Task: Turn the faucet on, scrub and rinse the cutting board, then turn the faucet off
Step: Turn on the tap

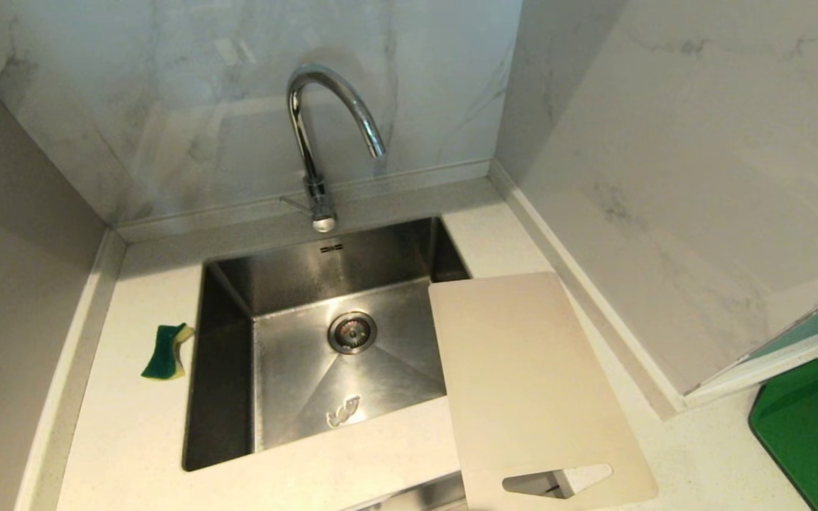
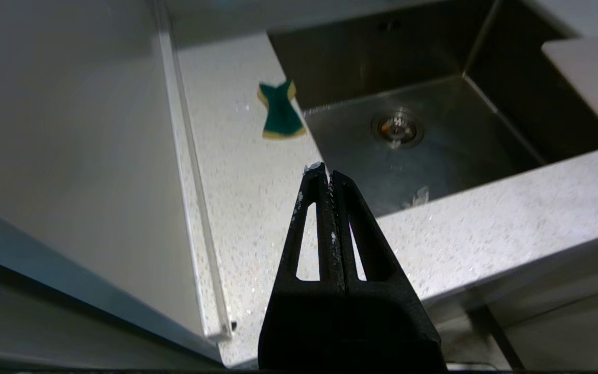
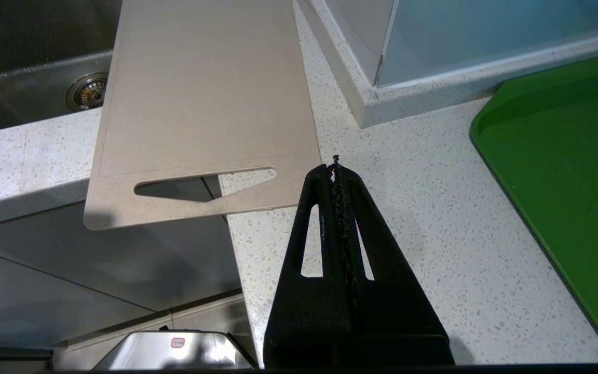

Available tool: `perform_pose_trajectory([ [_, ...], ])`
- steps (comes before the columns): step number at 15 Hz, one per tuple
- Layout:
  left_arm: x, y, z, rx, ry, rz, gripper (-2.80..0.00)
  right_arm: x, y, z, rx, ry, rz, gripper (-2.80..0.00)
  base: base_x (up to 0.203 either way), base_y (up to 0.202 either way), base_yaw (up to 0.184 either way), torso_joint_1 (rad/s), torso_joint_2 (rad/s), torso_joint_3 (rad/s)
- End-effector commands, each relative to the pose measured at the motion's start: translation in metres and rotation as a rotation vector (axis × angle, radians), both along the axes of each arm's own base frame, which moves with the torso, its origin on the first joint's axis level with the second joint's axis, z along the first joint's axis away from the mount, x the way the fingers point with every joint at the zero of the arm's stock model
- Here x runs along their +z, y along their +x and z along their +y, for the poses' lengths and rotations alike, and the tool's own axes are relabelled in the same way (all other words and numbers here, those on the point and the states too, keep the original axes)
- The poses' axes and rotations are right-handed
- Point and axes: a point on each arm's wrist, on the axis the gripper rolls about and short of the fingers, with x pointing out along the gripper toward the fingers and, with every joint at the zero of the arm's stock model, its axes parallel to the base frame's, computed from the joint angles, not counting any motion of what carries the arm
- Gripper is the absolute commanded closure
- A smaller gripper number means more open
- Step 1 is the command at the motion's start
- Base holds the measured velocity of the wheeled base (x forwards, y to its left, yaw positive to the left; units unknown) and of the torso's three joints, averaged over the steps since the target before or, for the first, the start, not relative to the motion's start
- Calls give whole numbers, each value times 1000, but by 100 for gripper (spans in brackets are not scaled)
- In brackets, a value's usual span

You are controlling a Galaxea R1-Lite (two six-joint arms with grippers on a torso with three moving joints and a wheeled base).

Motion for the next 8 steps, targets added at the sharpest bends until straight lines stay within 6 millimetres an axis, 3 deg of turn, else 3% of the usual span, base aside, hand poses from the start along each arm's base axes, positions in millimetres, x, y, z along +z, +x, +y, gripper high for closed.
perform_pose_trajectory([
  [1, 39, -7, 0, 5, 1, -36, 0, 0, 0, 0, 0, 0, 1, 0, 0, 0, 0, 0, 0, 0],
  [8, 155, 23, -2, 172, 54, -77, 0, 0, 0, 0, 0, -1, 1, 0, 0, 0, 0, 0, 0, 0],
])
